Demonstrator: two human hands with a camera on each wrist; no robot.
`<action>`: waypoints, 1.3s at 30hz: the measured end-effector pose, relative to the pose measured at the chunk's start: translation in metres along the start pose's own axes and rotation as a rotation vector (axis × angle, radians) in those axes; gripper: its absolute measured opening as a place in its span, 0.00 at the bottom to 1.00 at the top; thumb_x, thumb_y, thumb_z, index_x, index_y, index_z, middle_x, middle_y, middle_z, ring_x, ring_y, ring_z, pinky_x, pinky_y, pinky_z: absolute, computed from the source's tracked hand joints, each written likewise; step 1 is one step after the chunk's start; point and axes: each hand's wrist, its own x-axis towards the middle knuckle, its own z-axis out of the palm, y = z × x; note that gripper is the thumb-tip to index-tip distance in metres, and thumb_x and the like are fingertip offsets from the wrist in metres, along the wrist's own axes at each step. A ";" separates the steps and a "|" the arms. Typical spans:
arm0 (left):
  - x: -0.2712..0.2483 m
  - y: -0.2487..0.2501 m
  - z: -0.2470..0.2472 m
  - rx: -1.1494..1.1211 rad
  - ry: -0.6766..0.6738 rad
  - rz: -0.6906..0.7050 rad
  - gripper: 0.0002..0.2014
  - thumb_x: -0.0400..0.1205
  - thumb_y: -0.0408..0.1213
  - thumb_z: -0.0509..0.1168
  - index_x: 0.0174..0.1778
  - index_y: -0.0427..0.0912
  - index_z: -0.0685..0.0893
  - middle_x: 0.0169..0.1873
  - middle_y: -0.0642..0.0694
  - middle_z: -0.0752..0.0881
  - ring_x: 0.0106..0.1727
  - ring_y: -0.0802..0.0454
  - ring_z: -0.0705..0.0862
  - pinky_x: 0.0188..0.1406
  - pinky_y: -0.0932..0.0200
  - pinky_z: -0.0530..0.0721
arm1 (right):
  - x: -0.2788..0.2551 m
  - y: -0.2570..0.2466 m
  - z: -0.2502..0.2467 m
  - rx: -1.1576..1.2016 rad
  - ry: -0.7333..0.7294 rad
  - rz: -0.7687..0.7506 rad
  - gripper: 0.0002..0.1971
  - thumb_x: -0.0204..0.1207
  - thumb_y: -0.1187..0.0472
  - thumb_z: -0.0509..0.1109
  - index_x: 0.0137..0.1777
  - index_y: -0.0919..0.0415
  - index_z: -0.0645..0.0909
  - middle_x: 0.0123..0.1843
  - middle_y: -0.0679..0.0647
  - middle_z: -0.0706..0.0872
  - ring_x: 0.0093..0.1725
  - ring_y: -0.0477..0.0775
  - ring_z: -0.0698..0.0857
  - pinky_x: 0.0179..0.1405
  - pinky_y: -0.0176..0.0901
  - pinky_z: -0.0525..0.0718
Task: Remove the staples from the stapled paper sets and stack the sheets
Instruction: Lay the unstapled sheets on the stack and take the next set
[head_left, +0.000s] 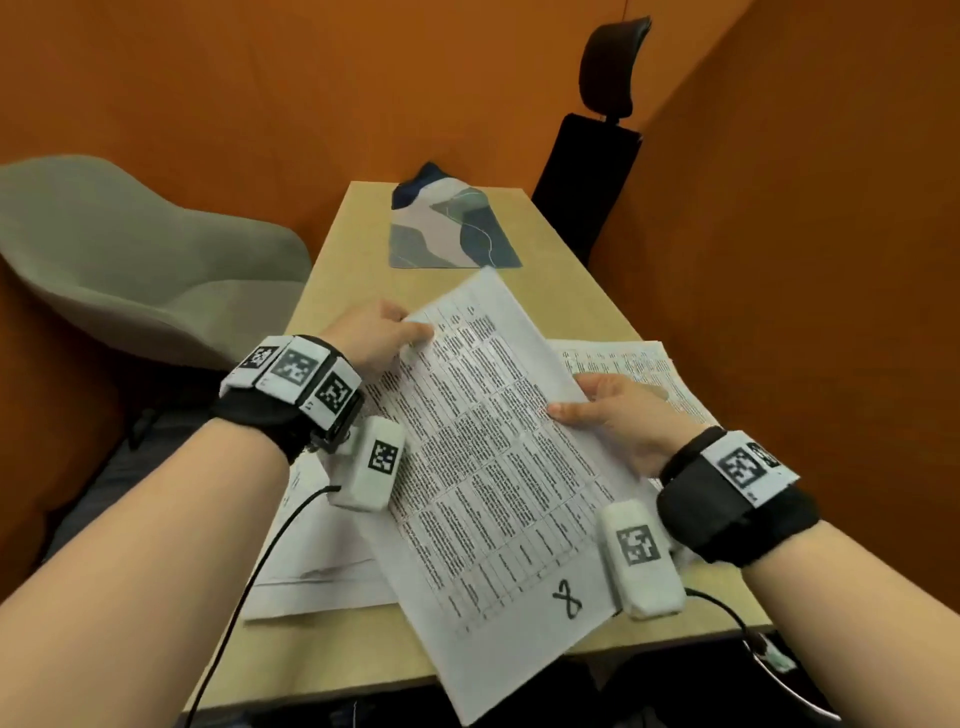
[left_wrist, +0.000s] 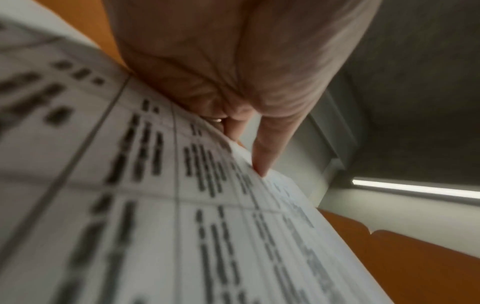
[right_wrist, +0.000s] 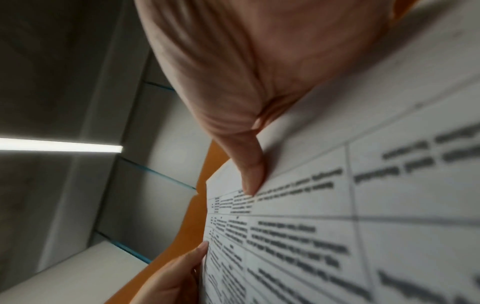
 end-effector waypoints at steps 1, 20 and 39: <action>0.004 -0.003 0.007 0.032 -0.044 -0.013 0.13 0.83 0.43 0.63 0.52 0.36 0.84 0.39 0.42 0.84 0.34 0.51 0.78 0.35 0.58 0.76 | 0.001 0.009 -0.001 -0.008 0.015 0.043 0.10 0.76 0.71 0.65 0.55 0.63 0.81 0.44 0.61 0.90 0.39 0.59 0.89 0.37 0.50 0.89; 0.034 -0.010 0.090 0.256 -0.117 0.148 0.16 0.84 0.40 0.61 0.65 0.38 0.80 0.53 0.42 0.86 0.54 0.48 0.82 0.50 0.63 0.72 | 0.113 0.014 -0.092 -1.418 0.460 0.202 0.11 0.72 0.57 0.72 0.48 0.65 0.78 0.38 0.57 0.80 0.39 0.57 0.79 0.27 0.38 0.74; 0.038 -0.001 0.098 0.346 -0.143 0.207 0.12 0.84 0.37 0.58 0.53 0.36 0.84 0.48 0.38 0.86 0.53 0.41 0.82 0.51 0.55 0.78 | 0.102 0.010 -0.024 -0.069 0.290 -0.491 0.24 0.67 0.57 0.77 0.61 0.63 0.75 0.45 0.49 0.84 0.45 0.46 0.83 0.47 0.37 0.81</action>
